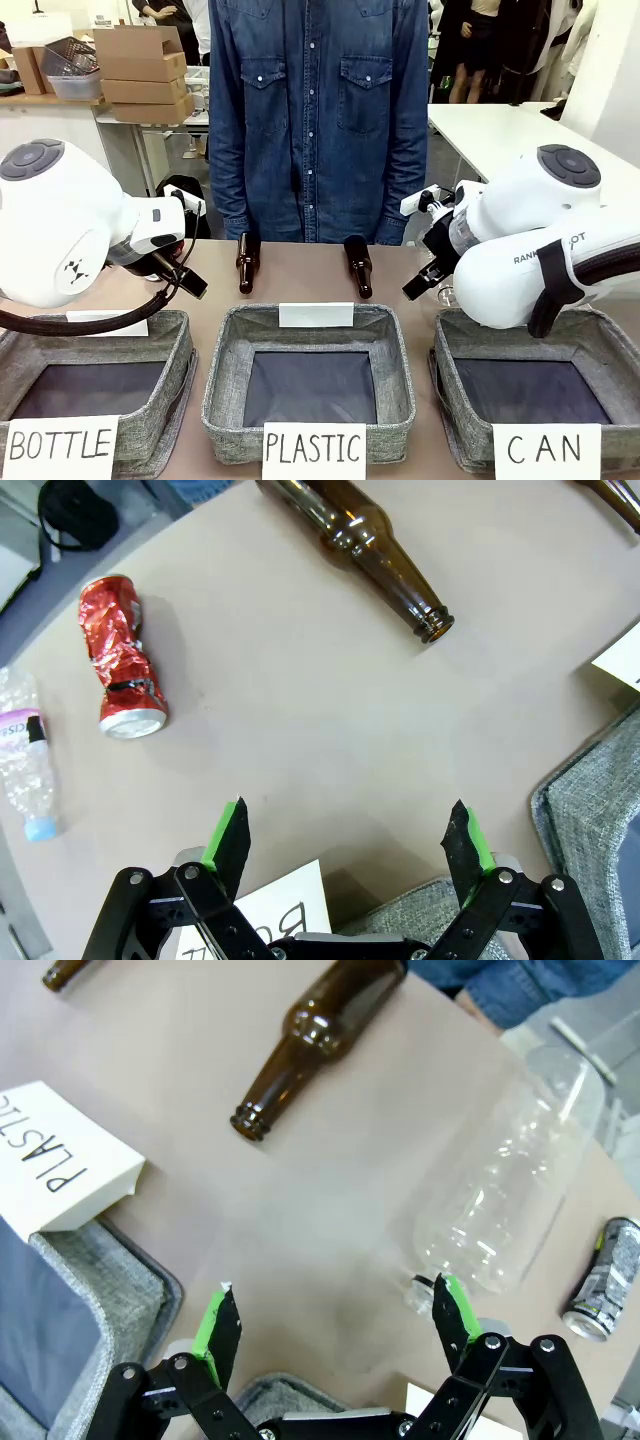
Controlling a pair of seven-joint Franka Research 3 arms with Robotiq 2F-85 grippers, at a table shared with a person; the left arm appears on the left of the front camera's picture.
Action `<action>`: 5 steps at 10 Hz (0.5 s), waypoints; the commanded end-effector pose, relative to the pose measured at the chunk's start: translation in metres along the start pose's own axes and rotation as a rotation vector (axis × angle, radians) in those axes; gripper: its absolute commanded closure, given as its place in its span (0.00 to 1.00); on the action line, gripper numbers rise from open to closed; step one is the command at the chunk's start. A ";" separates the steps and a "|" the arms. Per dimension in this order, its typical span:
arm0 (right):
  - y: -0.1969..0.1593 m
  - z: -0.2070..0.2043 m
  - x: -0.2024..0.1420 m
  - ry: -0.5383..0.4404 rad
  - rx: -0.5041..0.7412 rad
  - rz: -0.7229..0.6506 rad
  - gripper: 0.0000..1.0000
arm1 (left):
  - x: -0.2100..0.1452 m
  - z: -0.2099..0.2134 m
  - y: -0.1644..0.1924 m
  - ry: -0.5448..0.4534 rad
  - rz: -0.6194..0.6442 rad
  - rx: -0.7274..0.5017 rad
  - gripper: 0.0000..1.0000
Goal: Sort the can waste into the basket.
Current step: Pick up the can waste from the table and place it in the right Fabric basket.
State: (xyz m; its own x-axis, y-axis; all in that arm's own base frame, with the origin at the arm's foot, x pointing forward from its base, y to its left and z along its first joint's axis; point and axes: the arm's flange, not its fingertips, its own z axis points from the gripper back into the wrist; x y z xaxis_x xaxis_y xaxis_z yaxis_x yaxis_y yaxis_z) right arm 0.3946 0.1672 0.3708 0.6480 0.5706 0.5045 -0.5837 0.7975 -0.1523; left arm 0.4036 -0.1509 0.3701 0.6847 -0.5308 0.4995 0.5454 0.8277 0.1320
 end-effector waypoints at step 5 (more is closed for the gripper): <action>-0.004 0.203 -0.035 -0.103 0.096 -0.161 0.00 | -0.030 0.202 -0.056 -0.116 -0.167 0.169 0.00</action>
State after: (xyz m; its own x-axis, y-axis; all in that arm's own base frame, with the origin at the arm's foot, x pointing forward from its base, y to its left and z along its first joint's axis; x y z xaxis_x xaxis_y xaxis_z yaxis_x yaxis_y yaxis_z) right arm 0.3259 0.1275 0.5048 0.7355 0.4555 0.5015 -0.5354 0.8444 0.0183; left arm 0.3267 -0.1594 0.5157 0.5918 -0.6260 0.5079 0.5687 0.7707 0.2872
